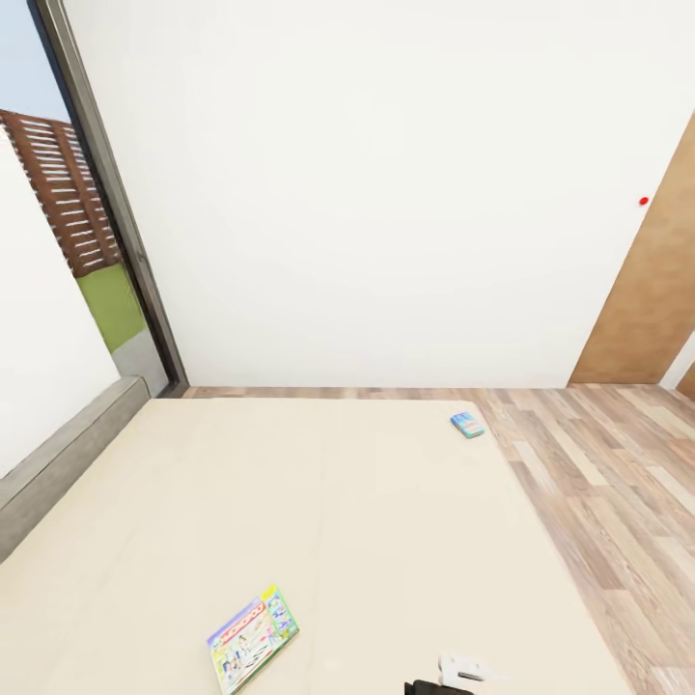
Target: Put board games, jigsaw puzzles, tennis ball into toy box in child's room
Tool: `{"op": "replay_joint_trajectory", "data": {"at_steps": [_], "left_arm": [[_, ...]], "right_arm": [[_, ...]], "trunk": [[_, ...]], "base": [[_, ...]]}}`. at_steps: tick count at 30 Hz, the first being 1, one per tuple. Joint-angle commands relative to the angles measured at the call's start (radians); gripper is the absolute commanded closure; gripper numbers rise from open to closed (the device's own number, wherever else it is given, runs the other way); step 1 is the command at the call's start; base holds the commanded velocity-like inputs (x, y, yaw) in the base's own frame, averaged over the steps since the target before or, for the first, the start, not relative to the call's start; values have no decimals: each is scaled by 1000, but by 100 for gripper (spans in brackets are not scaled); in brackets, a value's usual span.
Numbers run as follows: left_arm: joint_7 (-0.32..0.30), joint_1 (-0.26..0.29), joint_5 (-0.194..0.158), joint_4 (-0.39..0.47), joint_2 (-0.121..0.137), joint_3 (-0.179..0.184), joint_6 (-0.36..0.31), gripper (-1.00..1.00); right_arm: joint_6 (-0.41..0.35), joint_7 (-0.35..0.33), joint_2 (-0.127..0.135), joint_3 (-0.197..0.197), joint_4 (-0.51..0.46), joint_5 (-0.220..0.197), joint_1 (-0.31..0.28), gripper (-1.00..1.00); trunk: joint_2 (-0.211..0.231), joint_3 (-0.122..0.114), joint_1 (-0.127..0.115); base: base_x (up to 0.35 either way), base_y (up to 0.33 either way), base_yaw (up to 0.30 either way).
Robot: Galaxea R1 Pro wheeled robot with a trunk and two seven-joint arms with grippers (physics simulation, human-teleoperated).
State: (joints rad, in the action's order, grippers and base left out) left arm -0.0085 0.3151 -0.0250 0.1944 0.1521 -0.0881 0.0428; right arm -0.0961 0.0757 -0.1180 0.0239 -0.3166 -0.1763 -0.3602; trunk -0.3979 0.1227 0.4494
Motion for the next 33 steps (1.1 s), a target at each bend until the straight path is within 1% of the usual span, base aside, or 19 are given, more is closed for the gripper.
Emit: {"op": "replay_joint_trajectory", "data": {"at_steps": [1, 5, 9, 20, 25, 28, 30, 32, 33], "left_arm": [[-1, 1, -3, -1, 0, -4, 3, -100], [-1, 1, -3, -1, 0, -4, 3, -100], [-1, 1, -3, -1, 0, -4, 3, -100], [-1, 1, -2, -1, 0, -4, 3, -100], [-1, 3, -8, 7, 1, -10, -19, -100], [2, 21, -11, 54, -7, -12, -111, -100], [2, 54, -14, 136, -13, -14, -228, -100], [2, 67, -15, 180, -17, -15, -289, -100], [2, 77, -15, 222, -24, -16, -343, -100]], "right_arm": [[-5, 6, 0, 3, -2, -8, 0, -100], [-5, 6, 0, 2, -2, -9, 0, -100], [-5, 6, 0, 3, -3, -8, 0, -100], [-6, 6, 0, 4, -5, -9, 0, -100], [-5, 5, 0, 2, -9, -9, 0, -100], [-5, 5, 0, 2, -10, -9, 0, -100], [-5, 6, 0, 2, -10, -9, 0, -100], [-5, 7, 0, 2, -10, -9, 0, -100], [-5, 7, 0, 2, -10, -9, 0, -100]], "trunk": [[-2, 2, 1], [-2, 2, 1], [-2, 2, 1], [-2, 2, 1], [-2, 2, 1], [-2, 2, 1], [-2, 2, 1], [-2, 2, 1], [-2, 2, 1]], "base": [[0, 274, 0], [0, 273, 0], [0, 132, 0], [0, 12, 0], [0, 0, 0], [0, 0, 0], [0, 0, 0], [0, 0, 0], [0, 0, 0]]}}
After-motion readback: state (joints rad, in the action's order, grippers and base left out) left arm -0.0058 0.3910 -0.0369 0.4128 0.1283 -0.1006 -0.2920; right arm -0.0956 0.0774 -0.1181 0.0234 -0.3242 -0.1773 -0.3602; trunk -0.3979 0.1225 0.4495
